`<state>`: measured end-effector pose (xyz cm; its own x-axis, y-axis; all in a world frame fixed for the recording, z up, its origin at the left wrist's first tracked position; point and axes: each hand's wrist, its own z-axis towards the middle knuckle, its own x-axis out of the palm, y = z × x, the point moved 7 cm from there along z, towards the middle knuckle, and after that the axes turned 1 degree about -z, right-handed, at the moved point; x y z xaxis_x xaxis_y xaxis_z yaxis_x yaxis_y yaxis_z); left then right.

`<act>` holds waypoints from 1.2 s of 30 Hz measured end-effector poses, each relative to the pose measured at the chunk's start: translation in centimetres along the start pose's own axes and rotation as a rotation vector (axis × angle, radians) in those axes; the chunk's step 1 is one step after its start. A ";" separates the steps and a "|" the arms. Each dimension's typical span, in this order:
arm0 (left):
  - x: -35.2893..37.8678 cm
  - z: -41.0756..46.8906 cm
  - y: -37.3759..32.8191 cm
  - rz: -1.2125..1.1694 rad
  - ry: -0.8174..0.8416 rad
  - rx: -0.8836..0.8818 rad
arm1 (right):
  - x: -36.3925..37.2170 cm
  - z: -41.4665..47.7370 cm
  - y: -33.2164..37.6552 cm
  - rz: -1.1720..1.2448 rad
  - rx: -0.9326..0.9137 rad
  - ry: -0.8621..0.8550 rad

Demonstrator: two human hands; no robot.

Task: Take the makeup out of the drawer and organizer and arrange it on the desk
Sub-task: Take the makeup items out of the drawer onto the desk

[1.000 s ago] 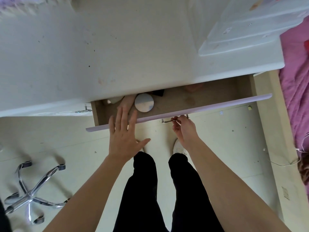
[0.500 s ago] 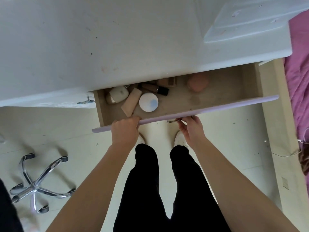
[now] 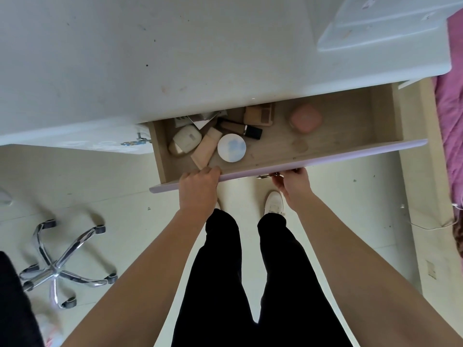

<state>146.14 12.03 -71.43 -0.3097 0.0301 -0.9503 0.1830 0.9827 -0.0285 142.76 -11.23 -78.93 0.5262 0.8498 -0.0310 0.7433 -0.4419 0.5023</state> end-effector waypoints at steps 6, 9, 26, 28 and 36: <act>0.1 -0.2 0.2 -0.040 -0.006 0.017 | -0.4 -0.9 0.1 -0.081 0.022 0.029; 0.0 -0.1 0.3 -0.045 -0.031 0.032 | -0.4 -0.8 0.7 -0.195 0.010 0.053; -2.0 1.6 6.8 -0.565 -0.043 -0.225 | 4.3 -10.3 8.3 -0.993 -1.014 -0.148; -1.4 3.2 8.4 -0.492 0.052 -0.307 | 8.2 -8.4 8.0 -1.161 -0.967 0.084; 1.9 6.2 7.8 -0.349 0.328 -0.192 | 16.6 -3.2 4.7 -1.862 -0.870 0.518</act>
<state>152.78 18.59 -75.43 -0.6038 -0.2803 -0.7462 -0.1486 0.9593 -0.2401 153.68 1.71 -74.34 -0.6698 0.0759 -0.7387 -0.2853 0.8921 0.3504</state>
